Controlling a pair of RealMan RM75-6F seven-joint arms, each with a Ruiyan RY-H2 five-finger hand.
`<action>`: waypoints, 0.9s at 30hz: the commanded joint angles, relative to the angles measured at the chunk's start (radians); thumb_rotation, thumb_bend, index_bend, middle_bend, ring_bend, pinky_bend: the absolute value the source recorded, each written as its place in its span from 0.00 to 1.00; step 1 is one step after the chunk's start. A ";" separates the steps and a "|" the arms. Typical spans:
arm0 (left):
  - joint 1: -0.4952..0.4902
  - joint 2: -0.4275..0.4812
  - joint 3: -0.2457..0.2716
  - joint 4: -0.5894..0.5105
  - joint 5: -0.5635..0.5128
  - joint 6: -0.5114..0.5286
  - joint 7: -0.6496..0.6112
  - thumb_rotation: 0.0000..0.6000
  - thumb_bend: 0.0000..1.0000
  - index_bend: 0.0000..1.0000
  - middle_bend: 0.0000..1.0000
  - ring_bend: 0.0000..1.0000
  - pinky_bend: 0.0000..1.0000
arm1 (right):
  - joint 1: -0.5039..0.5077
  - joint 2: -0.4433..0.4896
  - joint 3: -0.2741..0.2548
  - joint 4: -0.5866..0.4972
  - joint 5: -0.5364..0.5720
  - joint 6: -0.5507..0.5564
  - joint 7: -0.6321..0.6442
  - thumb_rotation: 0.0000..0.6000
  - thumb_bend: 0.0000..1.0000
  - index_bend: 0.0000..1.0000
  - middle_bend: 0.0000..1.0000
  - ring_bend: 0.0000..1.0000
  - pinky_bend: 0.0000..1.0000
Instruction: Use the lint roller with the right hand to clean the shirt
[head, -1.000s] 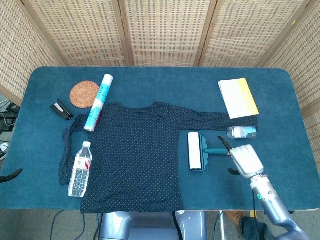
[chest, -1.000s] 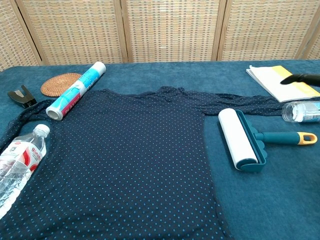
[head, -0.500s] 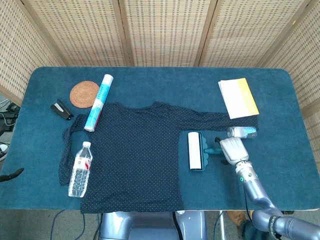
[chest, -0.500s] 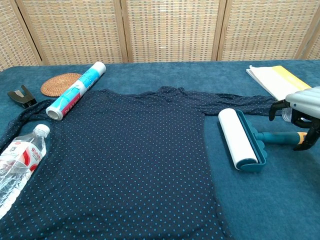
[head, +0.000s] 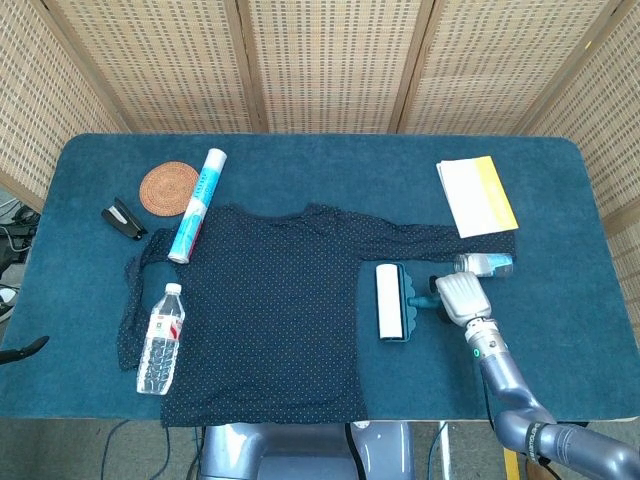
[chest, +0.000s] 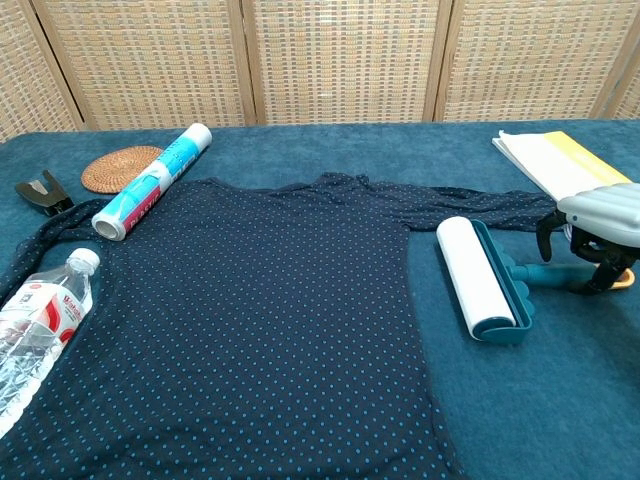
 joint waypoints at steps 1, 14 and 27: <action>-0.002 -0.001 0.000 0.000 -0.002 -0.003 0.002 1.00 0.00 0.00 0.00 0.00 0.00 | 0.007 -0.007 -0.003 0.010 0.018 -0.008 -0.008 1.00 0.41 0.46 1.00 1.00 1.00; -0.004 -0.001 0.001 -0.001 -0.004 -0.005 0.002 1.00 0.00 0.00 0.00 0.00 0.00 | 0.023 -0.027 -0.025 0.032 0.063 -0.014 -0.032 1.00 0.56 0.58 1.00 1.00 1.00; -0.008 0.000 0.002 -0.003 -0.006 -0.014 -0.002 1.00 0.00 0.00 0.00 0.00 0.00 | 0.078 0.047 0.031 -0.095 0.138 0.002 -0.109 1.00 0.83 0.77 1.00 1.00 1.00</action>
